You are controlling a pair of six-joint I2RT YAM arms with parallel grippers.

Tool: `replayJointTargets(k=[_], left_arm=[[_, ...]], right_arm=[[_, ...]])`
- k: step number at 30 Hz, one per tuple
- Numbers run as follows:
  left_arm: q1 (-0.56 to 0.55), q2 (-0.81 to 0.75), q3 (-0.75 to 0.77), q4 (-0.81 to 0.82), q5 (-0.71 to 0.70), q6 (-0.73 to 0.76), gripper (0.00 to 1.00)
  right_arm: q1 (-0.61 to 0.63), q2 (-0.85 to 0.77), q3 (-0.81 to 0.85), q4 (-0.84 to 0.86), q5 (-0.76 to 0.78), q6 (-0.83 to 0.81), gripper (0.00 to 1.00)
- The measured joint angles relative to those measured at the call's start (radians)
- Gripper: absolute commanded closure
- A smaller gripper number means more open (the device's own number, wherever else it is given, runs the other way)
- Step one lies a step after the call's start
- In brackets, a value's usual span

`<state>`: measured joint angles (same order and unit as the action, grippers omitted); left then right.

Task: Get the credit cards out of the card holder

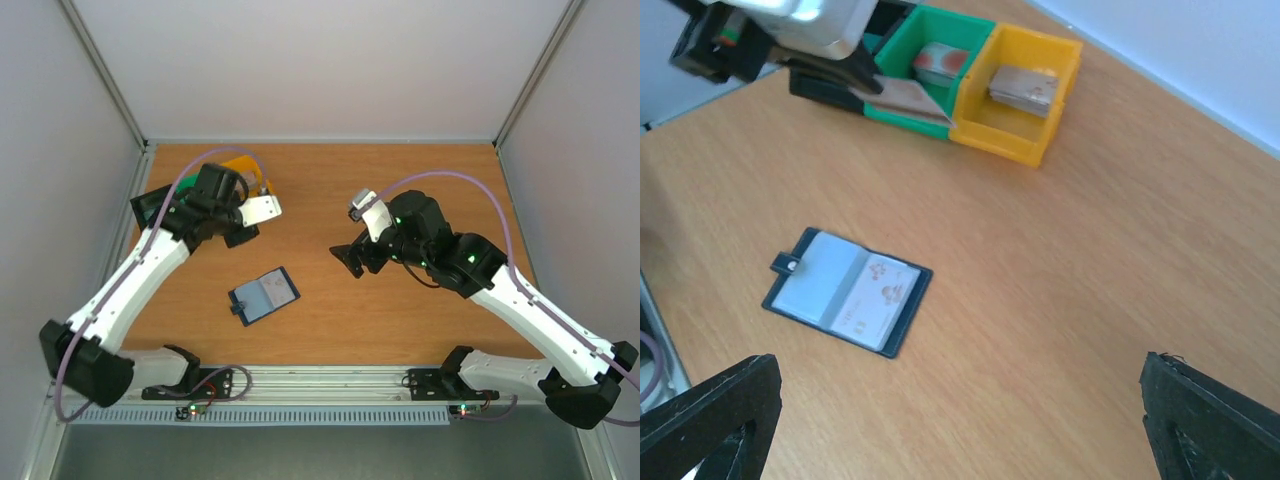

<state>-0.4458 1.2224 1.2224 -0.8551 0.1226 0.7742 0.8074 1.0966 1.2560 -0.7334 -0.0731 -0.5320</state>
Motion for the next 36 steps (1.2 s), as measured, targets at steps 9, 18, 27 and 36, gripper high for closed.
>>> replayJointTargets(k=[9, 18, 27, 36], left_arm=[[0.116, 0.414, 0.439, -0.031, -0.149, 0.211, 1.00], [0.171, 0.618, 0.550, 0.024, -0.203, 0.216, 1.00], [0.211, 0.760, 0.542, 0.210, -0.244, 0.275, 1.00], [0.238, 0.817, 0.501, 0.282, -0.267, 0.306, 1.00]], right_arm=[[-0.013, -0.043, -0.020, -0.043, 0.051, 0.039, 0.02], [-0.016, -0.085, -0.038, -0.071, 0.071, 0.068, 0.02], [-0.016, -0.082, -0.037, -0.100, 0.077, 0.087, 0.02], [-0.016, -0.067, -0.034, -0.141, 0.094, 0.098, 0.01]])
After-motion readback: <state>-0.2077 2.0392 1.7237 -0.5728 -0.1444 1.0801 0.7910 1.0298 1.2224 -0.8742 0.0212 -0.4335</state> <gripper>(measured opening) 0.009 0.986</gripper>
